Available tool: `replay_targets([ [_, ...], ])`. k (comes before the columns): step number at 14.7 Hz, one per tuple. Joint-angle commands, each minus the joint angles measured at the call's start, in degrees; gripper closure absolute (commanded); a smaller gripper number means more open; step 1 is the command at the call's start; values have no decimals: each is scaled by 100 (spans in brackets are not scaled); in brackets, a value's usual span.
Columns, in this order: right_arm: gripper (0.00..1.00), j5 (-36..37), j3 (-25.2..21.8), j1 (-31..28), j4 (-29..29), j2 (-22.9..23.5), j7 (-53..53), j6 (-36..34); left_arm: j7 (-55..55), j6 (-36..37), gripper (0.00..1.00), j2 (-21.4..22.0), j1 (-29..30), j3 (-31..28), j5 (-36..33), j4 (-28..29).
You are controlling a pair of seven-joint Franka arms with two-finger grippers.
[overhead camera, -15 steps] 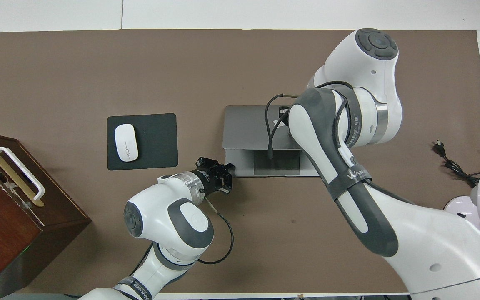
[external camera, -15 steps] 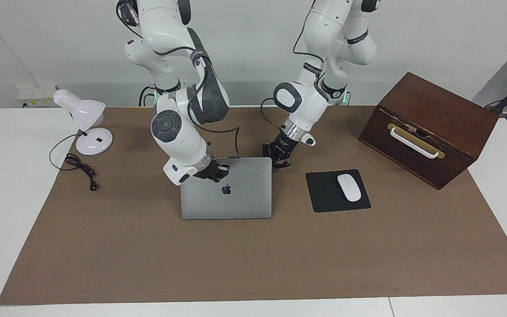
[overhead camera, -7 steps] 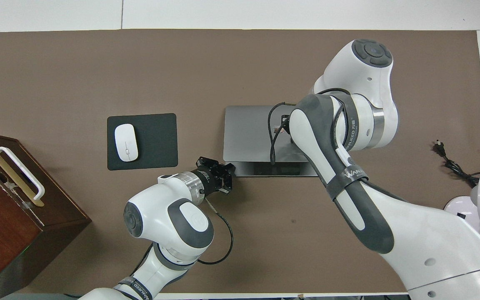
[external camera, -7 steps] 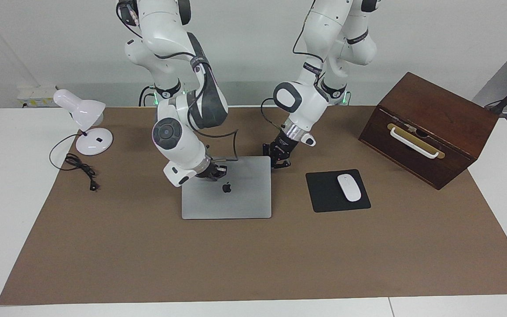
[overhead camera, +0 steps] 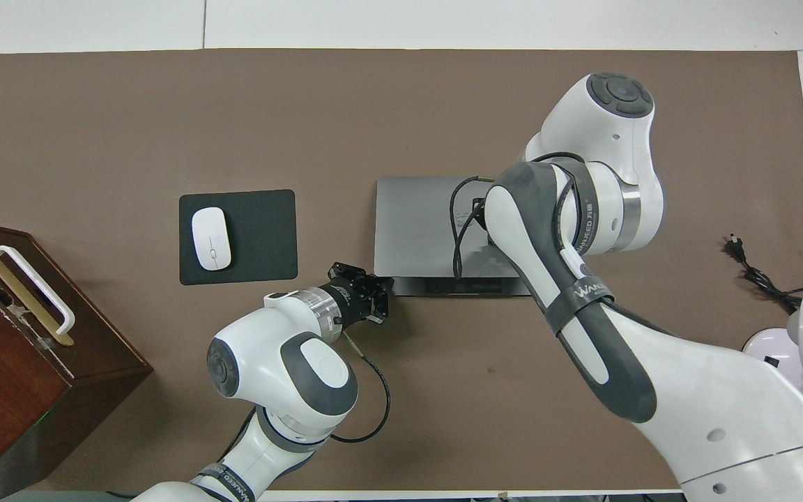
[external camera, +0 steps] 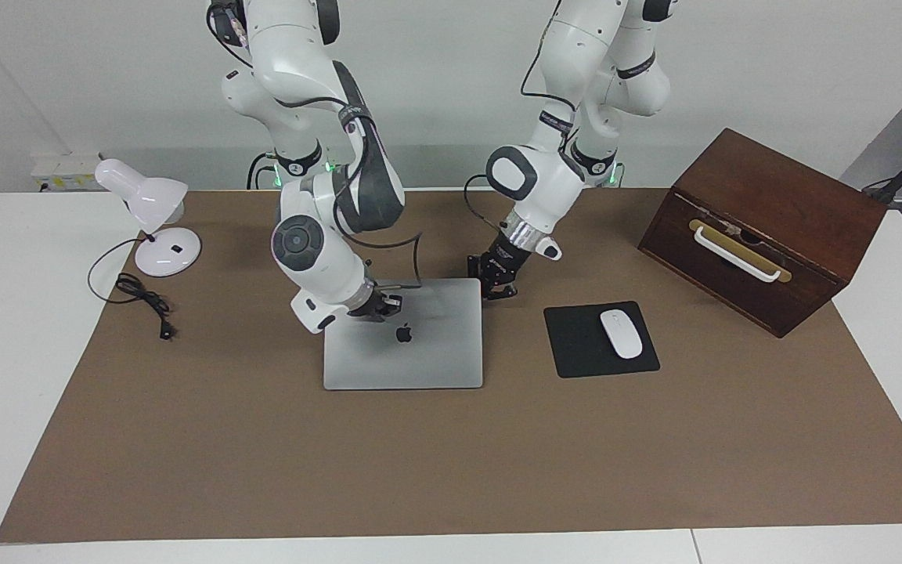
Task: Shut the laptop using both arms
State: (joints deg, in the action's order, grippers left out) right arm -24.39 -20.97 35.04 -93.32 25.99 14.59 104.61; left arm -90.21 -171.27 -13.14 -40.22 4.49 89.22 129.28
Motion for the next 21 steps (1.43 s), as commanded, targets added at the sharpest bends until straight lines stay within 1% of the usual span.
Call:
replay_targets([
  [1,100,-118,-4,20,-274,-173,61,68,170,-91,100,-163,-21,8,149,53],
  [9,100,-118,-4,29,-397,-182,61,68,170,-91,100,-163,-21,8,149,53],
  [14,100,-118,-4,38,-555,-217,61,217,179,-91,100,-172,-21,8,149,53],
  [21,100,-118,-4,47,-635,-243,61,244,179,-91,100,-163,-30,8,149,53],
])
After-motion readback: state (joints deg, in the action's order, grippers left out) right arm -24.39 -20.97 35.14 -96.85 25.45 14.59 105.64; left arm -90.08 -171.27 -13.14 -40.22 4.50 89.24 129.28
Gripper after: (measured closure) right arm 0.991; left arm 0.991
